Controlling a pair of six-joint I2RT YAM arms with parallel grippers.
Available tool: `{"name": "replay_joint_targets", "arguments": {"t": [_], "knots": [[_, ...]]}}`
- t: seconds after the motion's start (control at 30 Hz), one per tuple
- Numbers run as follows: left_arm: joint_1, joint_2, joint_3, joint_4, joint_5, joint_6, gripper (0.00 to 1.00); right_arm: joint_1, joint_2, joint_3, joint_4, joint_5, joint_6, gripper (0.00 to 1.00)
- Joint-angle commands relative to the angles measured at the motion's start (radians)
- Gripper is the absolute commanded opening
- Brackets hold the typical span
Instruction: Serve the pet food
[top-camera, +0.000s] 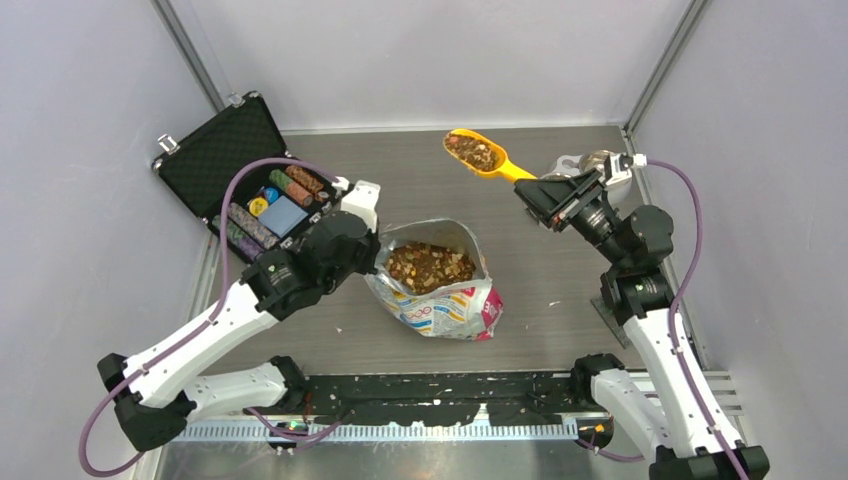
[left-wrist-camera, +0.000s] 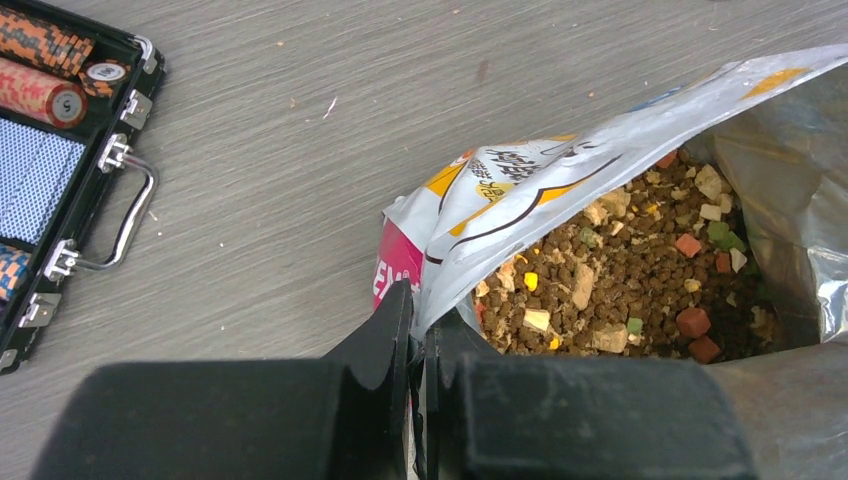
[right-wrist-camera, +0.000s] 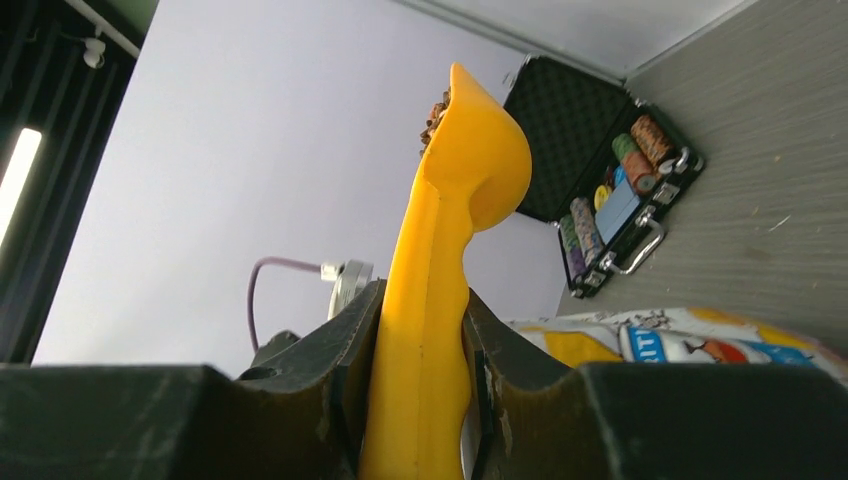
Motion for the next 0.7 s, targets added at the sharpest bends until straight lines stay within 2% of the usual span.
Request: {"name": "replay_joint_targets", "arguments": {"t": [0.0,0.13,0.23,0.5,0.67], "knots": [[0.015,-0.090,0.010,0.167,-0.037,0.028,0.00,-0.105,0.031,-0.016,0.192,-0.091,0.054,0.05],[0.015,-0.100,-0.010,0.169,-0.032,0.031,0.00,-0.221,0.067,-0.068,0.314,-0.165,0.126,0.05],[0.015,-0.098,-0.017,0.170,-0.033,0.030,0.00,-0.298,0.102,-0.121,0.470,-0.233,0.214,0.05],[0.015,-0.080,-0.019,0.176,-0.037,0.040,0.00,-0.530,0.128,-0.176,0.563,-0.337,0.235,0.05],[0.015,-0.069,-0.023,0.185,-0.040,0.050,0.00,-0.632,0.165,-0.231,0.679,-0.393,0.289,0.05]]}}
